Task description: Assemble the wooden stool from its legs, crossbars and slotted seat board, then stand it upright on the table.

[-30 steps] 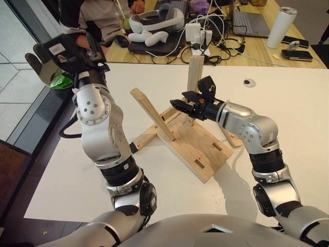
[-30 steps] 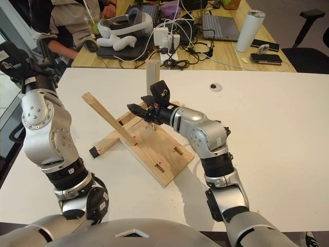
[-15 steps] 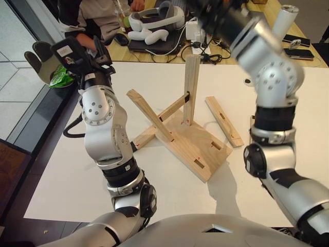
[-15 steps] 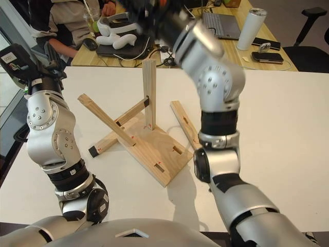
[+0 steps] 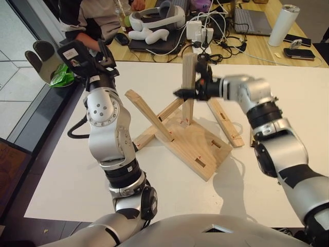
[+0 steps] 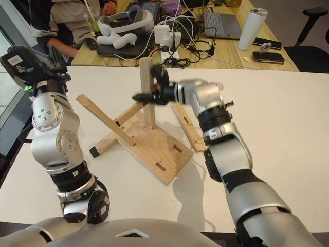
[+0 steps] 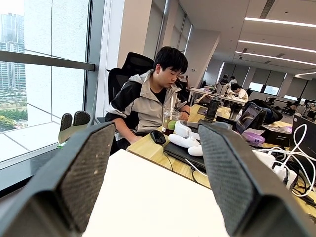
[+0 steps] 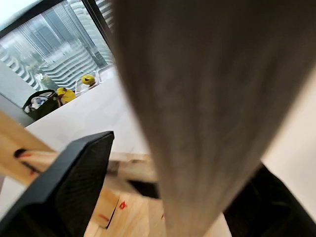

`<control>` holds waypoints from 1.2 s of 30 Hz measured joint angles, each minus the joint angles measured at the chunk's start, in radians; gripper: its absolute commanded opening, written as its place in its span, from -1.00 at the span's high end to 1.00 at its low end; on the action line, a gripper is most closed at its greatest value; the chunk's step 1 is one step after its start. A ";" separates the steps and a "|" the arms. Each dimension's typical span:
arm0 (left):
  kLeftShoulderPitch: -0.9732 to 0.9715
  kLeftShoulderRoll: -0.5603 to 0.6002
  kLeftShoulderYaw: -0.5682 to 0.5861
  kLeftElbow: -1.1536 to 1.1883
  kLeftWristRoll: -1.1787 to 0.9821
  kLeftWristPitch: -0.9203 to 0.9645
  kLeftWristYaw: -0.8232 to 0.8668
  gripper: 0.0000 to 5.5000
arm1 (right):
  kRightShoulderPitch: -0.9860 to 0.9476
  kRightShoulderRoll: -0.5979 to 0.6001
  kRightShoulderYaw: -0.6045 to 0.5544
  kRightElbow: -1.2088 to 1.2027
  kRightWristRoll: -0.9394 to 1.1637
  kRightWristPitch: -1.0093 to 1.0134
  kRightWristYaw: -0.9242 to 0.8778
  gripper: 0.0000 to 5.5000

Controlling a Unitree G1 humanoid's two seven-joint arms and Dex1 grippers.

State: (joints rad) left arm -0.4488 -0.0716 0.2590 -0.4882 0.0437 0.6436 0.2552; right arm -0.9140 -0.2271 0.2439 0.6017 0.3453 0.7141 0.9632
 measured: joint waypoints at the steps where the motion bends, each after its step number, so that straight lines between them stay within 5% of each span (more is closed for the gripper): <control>1: 0.000 -0.001 -0.001 0.000 -0.004 -0.002 0.000 -0.12 | 0.019 -0.009 0.000 -0.041 0.000 0.017 0.000 -0.22; 10: 0.010 -0.004 -0.001 0.000 -0.014 -0.006 0.014 -0.12 | 0.004 0.021 -0.225 -0.179 0.083 0.034 -0.148 -0.22; 17: 0.010 -0.002 -0.006 0.002 -0.018 -0.006 0.014 -0.12 | -0.366 0.052 -0.504 0.154 0.186 -0.215 -0.306 -0.22; 21: 0.010 -0.003 -0.008 0.001 -0.019 -0.005 0.015 -0.12 | -0.427 0.075 -0.475 0.334 0.145 -0.254 -0.260 -0.22; 25: 0.012 -0.006 -0.012 -0.002 -0.018 -0.003 0.016 -0.12 | -0.315 0.058 -0.173 0.296 -0.032 -0.195 -0.006 -0.22; 27: 0.012 -0.007 -0.013 -0.004 -0.018 -0.003 0.017 -0.12 | -0.295 0.031 -0.121 0.242 -0.052 -0.192 0.056 -0.22; 36: 0.018 -0.008 -0.013 -0.003 -0.018 -0.005 0.018 -0.12 | -0.232 0.019 -0.174 0.150 -0.013 -0.137 0.017 -0.22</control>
State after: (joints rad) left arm -0.4309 -0.0798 0.2463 -0.4908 0.0254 0.6387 0.2733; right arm -1.1461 -0.2081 0.0703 0.7513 0.3324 0.5775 0.9802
